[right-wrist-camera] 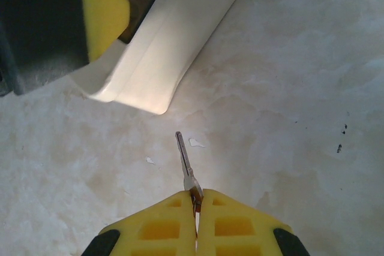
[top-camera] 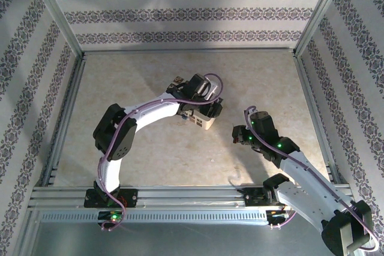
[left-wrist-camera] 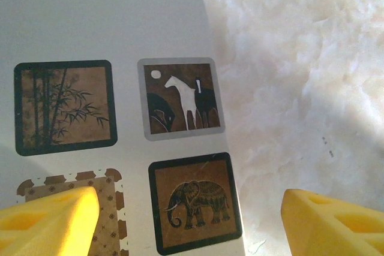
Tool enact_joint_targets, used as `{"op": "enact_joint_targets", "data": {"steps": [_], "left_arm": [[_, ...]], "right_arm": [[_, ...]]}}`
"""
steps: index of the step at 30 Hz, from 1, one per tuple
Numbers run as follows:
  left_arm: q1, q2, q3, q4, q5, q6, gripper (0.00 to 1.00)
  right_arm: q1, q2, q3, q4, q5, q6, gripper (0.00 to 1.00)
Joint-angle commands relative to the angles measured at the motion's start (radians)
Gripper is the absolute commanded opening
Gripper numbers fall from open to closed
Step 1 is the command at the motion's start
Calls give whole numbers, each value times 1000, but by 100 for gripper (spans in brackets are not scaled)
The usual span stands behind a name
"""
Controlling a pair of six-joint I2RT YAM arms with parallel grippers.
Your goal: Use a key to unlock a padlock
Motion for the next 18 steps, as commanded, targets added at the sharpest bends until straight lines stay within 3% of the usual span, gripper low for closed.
{"op": "enact_joint_targets", "data": {"steps": [1,10,18], "left_arm": [[-22,8,65,-35,52,-6,81],[12,-164,49,-32,40,17,85],[117,-456,-284,100,11,-5,86]], "right_arm": [[-11,-15,-6,-22,-15,19,0],[-11,12,10,-10,-46,15,0],[-4,100,73,34,-98,14,0]]}}
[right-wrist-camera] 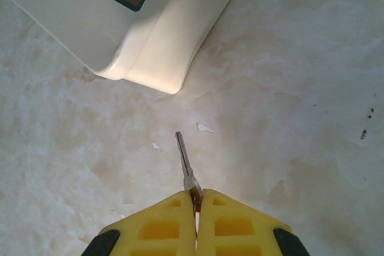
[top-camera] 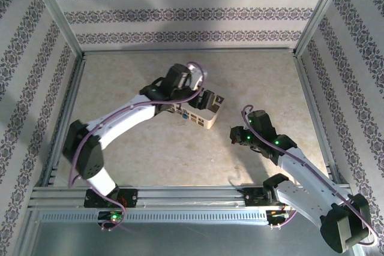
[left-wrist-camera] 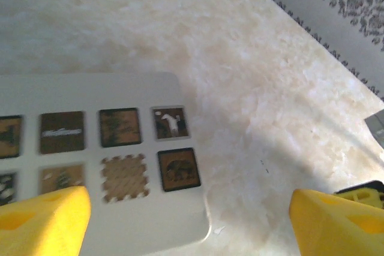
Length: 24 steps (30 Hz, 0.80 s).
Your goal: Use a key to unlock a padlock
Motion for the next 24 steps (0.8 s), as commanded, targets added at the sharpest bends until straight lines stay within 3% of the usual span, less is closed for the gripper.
{"op": "enact_joint_targets", "data": {"steps": [1,6,12,19,24], "left_arm": [[65,-106,-142,77,-26,-10,86],[155,-280,-360,157,-23,-41,86],[201,-389,-527,157,-16,-78,86],[231,-382,-654,270,121,-173,80],[233,-286,-686,387,213,-207,75]], "right_arm": [[-2,37,63,42,-42,2,0],[29,140,142,106,-71,-8,0],[59,302,255,178,-113,-28,0],[61,493,361,283,-191,-26,0],[55,617,410,331,-214,-25,0]]}}
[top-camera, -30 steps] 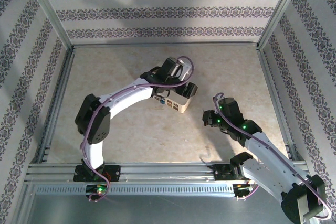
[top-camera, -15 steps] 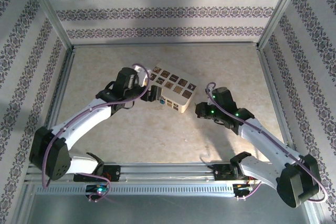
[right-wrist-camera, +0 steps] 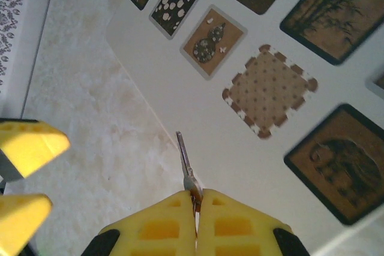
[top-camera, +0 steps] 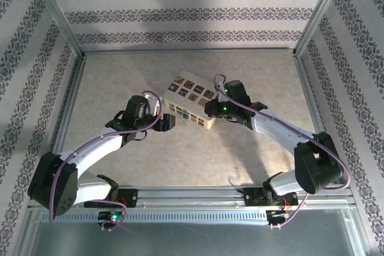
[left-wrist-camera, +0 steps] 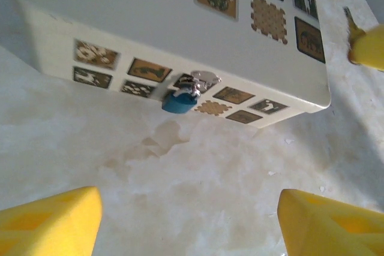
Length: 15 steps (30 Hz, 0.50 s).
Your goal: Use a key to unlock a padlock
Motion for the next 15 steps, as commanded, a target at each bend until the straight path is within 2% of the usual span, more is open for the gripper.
{"op": "enact_joint_targets", "data": {"steps": [1,11,15], "left_arm": [[11,59,-11,143,94,-47,75],[23,275,-34,425,166,-83,71],[25,363,0,455,186,-37,68]], "right_arm": [[0,57,36,65,-43,-5,0],[-14,146,20,86,-47,10,0],[-14,146,-3,68,-34,4,0]]}}
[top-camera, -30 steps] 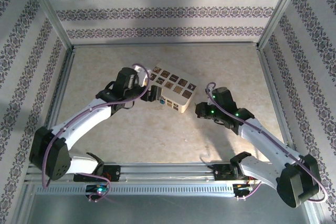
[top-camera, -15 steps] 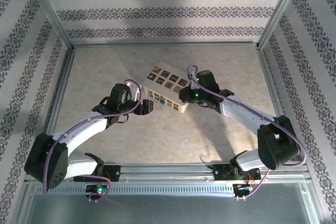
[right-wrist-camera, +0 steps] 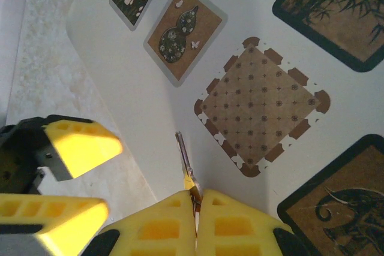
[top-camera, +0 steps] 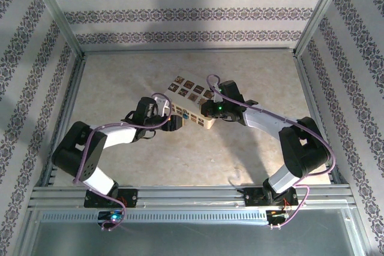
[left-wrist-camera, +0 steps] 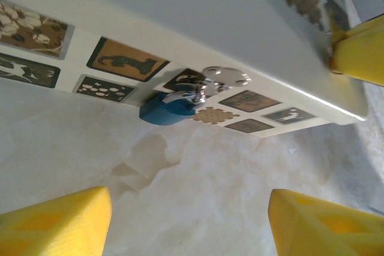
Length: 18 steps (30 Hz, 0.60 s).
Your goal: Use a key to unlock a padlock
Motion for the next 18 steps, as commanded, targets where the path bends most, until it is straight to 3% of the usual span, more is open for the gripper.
{"op": "enact_joint_targets", "data": {"steps": [1,18], "left_arm": [[12,54,33,101,46,37,68],[12,245,156,178,67,165,61]], "right_arm": [[-7,7,-23,-3,7,1,0],[-10,3,-49,-16,28,-19,0]]}}
